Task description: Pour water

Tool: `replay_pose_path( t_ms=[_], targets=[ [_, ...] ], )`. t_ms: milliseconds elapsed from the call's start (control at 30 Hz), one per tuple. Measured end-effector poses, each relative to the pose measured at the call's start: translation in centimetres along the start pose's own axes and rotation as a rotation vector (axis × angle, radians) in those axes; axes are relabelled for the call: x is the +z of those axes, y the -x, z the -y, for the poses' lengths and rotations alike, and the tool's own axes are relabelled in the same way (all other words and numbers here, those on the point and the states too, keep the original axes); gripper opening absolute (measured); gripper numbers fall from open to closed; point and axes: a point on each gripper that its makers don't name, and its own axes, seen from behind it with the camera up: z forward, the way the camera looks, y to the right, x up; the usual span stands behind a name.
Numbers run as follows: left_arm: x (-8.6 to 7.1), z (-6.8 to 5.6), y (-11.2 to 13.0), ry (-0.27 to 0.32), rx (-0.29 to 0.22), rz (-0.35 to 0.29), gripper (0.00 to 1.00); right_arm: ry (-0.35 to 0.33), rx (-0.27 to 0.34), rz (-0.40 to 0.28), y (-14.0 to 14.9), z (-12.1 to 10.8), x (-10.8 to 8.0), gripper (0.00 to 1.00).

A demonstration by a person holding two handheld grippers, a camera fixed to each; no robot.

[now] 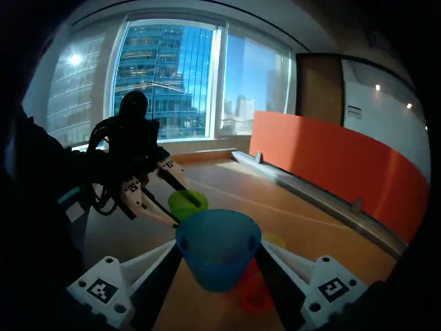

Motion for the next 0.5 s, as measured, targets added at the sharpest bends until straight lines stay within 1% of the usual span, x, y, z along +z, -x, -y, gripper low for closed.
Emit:
replay_pose_path(
  t_ms=[100, 300, 500],
  targets=[
    [0.1, -0.3, 0.7, 0.010, 0.015, 0.026, 0.84, -0.013, 0.004, 0.019, 0.8, 0.3, 0.3, 0.90],
    [0.8, -0.4, 2.2, 0.019, 0.038, 0.077, 0.85, -0.030, 0.008, 0.060, 2.6, 0.7, 0.9, 0.90],
    [1.5, -0.2, 3.4, 0.023, 0.037, 0.113, 0.85, -0.055, 0.016, 0.097, 4.6, 1.5, 1.7, 0.90]
  ],
)
